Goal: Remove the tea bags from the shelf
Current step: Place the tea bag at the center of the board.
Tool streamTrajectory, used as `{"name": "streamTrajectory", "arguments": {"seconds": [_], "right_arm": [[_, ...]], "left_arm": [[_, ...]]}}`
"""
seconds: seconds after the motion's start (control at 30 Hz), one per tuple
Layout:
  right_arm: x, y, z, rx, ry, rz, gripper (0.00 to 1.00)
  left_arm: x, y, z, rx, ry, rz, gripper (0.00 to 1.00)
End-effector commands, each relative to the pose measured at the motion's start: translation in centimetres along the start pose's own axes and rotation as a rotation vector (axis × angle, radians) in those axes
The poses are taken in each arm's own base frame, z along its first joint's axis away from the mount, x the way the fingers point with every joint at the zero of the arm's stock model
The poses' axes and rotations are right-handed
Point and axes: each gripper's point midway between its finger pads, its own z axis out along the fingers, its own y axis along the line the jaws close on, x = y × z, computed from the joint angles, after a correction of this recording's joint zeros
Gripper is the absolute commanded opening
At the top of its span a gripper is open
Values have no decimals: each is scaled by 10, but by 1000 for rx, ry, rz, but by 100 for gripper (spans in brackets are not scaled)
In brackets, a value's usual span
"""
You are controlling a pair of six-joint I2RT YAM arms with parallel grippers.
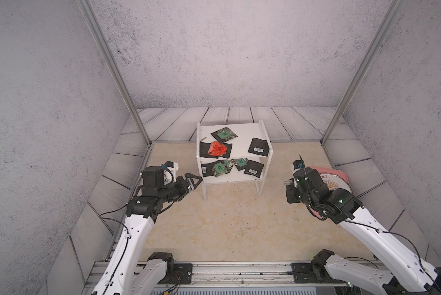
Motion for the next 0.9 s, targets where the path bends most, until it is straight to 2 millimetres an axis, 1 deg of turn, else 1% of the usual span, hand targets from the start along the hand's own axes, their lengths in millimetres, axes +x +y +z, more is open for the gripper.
{"name": "streamTrajectory", "arguments": {"seconds": [0.0, 0.2, 0.3, 0.57, 0.7, 0.87], "right_arm": [[2, -8, 11, 39, -44, 78, 9], [31, -13, 42, 79, 10, 109, 9], [40, -15, 54, 95, 25, 120, 9], [68, -20, 82, 131, 85, 169, 9], [89, -25, 97, 155, 142, 211, 9], [112, -25, 111, 147, 202, 264, 10]], "left_arm": [[7, 7, 2, -18, -2, 18, 83], [17, 19, 9, -30, 18, 2, 83], [18, 20, 10, -32, 23, 1, 83], [20, 26, 17, -37, 44, -10, 83], [19, 25, 16, -41, 38, -3, 82], [20, 27, 17, -47, 43, -6, 83]]}}
